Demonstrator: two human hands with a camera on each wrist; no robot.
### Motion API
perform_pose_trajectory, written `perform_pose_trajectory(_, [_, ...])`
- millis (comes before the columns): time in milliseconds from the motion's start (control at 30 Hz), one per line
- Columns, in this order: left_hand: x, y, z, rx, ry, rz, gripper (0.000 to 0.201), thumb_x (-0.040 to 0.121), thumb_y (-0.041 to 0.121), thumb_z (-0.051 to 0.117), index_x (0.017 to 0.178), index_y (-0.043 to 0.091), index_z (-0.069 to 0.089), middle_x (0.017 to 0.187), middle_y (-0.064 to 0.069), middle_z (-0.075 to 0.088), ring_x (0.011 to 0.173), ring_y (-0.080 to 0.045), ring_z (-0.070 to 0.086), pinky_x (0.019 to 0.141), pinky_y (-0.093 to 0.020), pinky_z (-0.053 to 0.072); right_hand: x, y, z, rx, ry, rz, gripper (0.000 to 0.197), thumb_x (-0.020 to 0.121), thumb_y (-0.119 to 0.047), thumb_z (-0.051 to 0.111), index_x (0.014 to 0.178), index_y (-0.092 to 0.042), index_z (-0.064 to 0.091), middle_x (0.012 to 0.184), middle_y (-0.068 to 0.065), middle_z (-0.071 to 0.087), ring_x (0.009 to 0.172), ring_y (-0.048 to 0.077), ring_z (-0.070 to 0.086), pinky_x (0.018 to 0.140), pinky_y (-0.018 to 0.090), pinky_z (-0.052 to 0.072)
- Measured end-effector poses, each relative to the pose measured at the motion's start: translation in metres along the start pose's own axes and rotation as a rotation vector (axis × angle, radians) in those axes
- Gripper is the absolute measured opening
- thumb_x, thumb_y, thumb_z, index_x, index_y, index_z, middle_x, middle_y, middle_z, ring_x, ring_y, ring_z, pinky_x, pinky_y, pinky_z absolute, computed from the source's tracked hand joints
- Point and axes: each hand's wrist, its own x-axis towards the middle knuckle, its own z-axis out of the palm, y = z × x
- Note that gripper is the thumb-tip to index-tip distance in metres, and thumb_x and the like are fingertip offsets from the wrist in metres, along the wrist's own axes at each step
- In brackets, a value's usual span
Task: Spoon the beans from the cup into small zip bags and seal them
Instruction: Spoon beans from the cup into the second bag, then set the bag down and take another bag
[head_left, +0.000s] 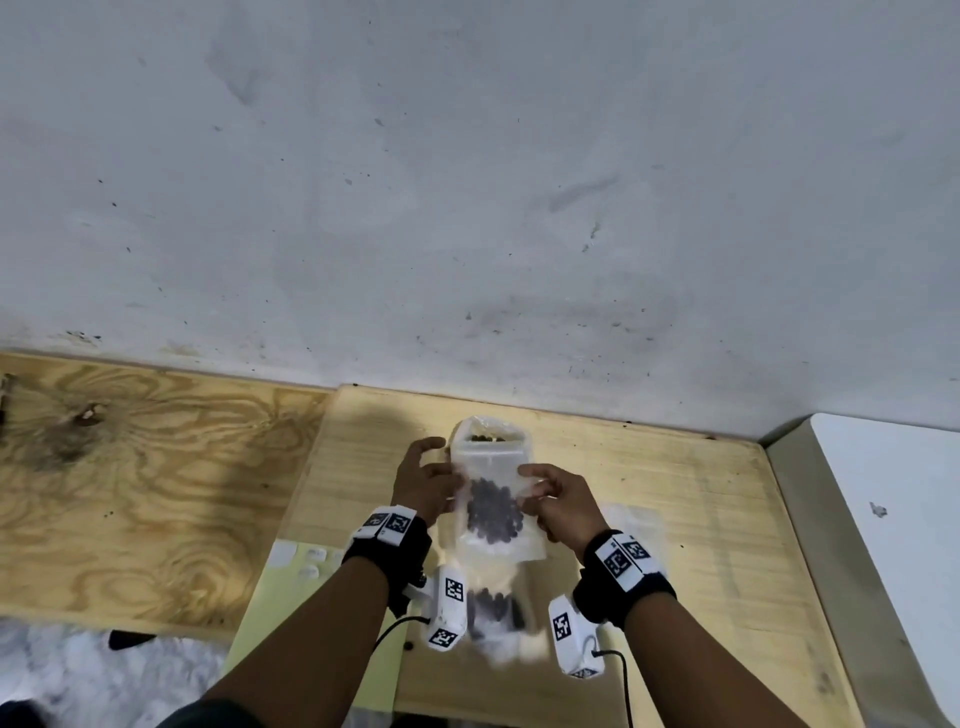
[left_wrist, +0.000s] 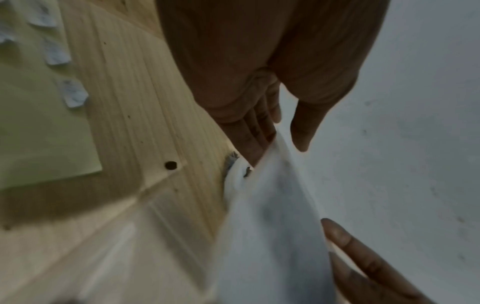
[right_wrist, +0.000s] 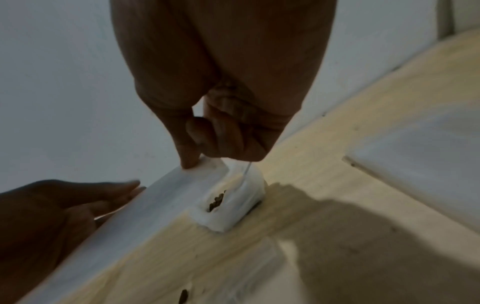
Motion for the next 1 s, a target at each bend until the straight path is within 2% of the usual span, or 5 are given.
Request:
perform_pose_trajectory(133, [-0.009,-0.019,-0.008,0.257,-0.084,-0.041,0.026,0.071,-0.014,0.069,0.086,0.007,0.071,0.090,-0.019,0.070,0.070,-0.028,0.065,0.062,-0.033,0.056,-0.007,0.014,0.001,-0.195,-0.098,0.022,0.036,0.079,0.009,0.063,0.109,-0.012,0.066,0.081,0.011,0.069,0.045,0.002,0.056,0.045,0.017,0.043])
perform_pose_trajectory(300, [-0.020,-0.049,-0.019,0.443,-0.181,-0.198,0.024,0.070,-0.017,0.067,0.085,0.000,0.073,0.078,-0.020,0.069,0.064,-0.030,0.067,0.067,-0.039,0.061,-0.018,0.045,0.010,-0.528,-0.225,0.136,0.030,0.067,-0.003,0.077,0.086,-0.024,0.066,0.088,0.006,0.074,0.089,0.022,0.071,0.085,0.038,0.058])
perform_pose_trajectory(633, [-0.027,-0.076,-0.014,0.591,-0.153,-0.200,0.014,0.075,0.006,0.075,0.085,0.015,0.070,0.086,-0.013,0.068,0.069,-0.026,0.063,0.068,-0.034,0.058,-0.034,0.078,0.033,-0.721,-0.119,0.089,0.029,0.075,-0.023,0.072,0.096,-0.035,0.057,0.104,-0.002,0.067,0.092,0.021,0.064,0.078,0.028,0.052])
perform_pose_trajectory(800, [-0.015,-0.071,-0.011,0.824,-0.054,0.027,0.014,0.078,0.025,0.074,0.089,0.023,0.065,0.099,-0.003,0.059,0.096,-0.023,0.060,0.077,-0.025,0.042,-0.034,0.078,0.015,-0.673,-0.051,0.069,0.035,0.075,-0.027,0.075,0.105,-0.036,0.060,0.123,-0.008,0.056,0.112,0.019,0.058,0.091,0.027,0.047])
perform_pose_trajectory(1000, [-0.013,-0.060,0.041,0.781,-0.048,0.225,0.011,0.079,0.023,0.073,0.083,0.022,0.063,0.093,-0.002,0.064,0.085,-0.017,0.060,0.080,-0.026,0.047,-0.027,0.081,-0.055,-0.489,0.204,0.141,0.020,0.077,-0.031,0.076,0.092,-0.036,0.063,0.104,-0.004,0.067,0.099,0.021,0.064,0.082,0.029,0.051])
